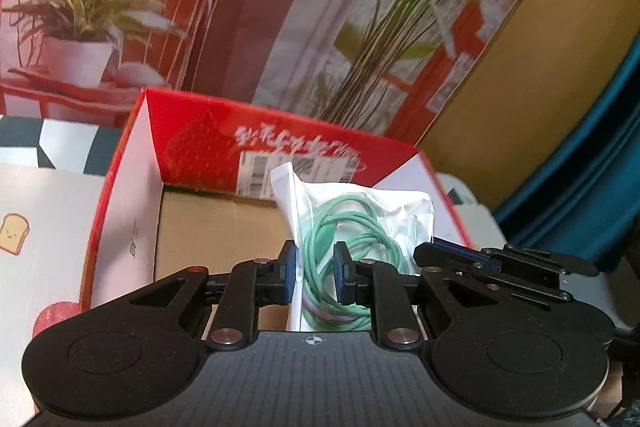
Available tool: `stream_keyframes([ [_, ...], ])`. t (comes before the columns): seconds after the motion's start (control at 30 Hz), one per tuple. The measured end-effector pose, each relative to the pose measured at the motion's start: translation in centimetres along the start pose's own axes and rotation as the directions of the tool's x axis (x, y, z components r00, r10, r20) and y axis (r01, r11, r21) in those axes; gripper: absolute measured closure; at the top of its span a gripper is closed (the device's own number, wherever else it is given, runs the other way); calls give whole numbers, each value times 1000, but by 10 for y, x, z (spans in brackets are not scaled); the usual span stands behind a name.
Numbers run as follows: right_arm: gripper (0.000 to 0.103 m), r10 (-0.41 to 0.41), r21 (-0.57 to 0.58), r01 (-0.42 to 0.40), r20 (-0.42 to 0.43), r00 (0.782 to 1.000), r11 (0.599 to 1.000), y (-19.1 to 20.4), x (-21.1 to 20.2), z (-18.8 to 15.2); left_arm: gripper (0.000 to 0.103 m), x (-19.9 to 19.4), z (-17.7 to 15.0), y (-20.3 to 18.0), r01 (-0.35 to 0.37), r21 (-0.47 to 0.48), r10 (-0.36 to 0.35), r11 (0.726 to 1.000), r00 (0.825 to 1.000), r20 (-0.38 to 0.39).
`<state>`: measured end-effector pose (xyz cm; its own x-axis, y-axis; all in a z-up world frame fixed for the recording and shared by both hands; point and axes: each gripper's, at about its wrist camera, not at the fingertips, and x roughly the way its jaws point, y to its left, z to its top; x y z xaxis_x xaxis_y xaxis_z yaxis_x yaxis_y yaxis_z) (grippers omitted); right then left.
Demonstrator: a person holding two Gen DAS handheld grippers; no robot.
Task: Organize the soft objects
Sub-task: 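Carry the cable bag into the red box and open the left gripper, then grasp the blue-and-white cotton pad bag with the left gripper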
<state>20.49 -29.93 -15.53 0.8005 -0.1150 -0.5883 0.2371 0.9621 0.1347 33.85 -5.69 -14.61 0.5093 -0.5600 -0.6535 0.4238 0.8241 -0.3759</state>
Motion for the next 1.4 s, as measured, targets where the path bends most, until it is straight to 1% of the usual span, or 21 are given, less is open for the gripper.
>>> stream_keyframes([
  [0.1,98,-5,9,5,-47,999,1000,-4,15,-2,83,13,0,3,-9,-3,9,1000,999,-42],
  [0.2,98,-2,45,6,-88,996,999,-11,26,-7,81,22,-3,4,-13,2,13,1000,997,-74],
  [0.27,98,1,81,8,-113,994,997,-15,32,-11,77,26,-5,5,-17,7,17,1000,996,-88],
  [0.33,98,7,109,8,-134,991,994,-19,36,-16,76,29,-7,5,-21,14,22,1000,994,-103],
  [0.5,96,8,124,13,-167,986,992,-18,41,-25,69,32,-13,3,-29,33,33,999,991,-126],
  [0.53,94,5,118,16,-171,985,993,-16,40,-25,64,32,-14,3,-30,34,34,999,991,-129],
  [0.57,92,2,119,19,-176,984,993,-15,41,-24,54,31,-14,3,-31,37,36,999,991,-132],
  [0.6,89,0,119,21,-179,984,993,-14,40,-24,48,30,-13,3,-32,37,37,999,991,-130],
  [0.63,84,-1,117,22,-180,984,993,-12,39,-23,42,27,-12,3,-29,36,34,999,992,-122],
  [0.67,81,-1,116,22,-181,984,993,-11,38,-23,41,23,-12,3,-25,35,29,999,993,-114],
  [0.77,79,-19,112,40,-188,982,993,-8,32,-23,40,11,-11,0,-21,51,25,999,995,-94],
  [0.87,76,-24,123,45,-168,985,991,-5,20,-26,40,-3,-13,-3,-17,74,22,997,997,-75],
  [1.0,74,-14,151,32,-119,993,988,-2,-3,-28,40,-22,-18,-4,-12,78,16,997,998,-55],
  [1.13,74,-20,162,30,-64,998,986,3,-28,-32,40,-45,-28,-6,-3,82,5,997,1000,-22],
  [1.3,74,-11,183,10,4,1000,983,10,-62,-44,40,-79,-54,-10,-7,102,3,995,999,35],
  [1.4,74,-9,199,1,38,999,980,15,-80,-57,40,-96,-74,-9,-17,84,12,996,998,57],
])
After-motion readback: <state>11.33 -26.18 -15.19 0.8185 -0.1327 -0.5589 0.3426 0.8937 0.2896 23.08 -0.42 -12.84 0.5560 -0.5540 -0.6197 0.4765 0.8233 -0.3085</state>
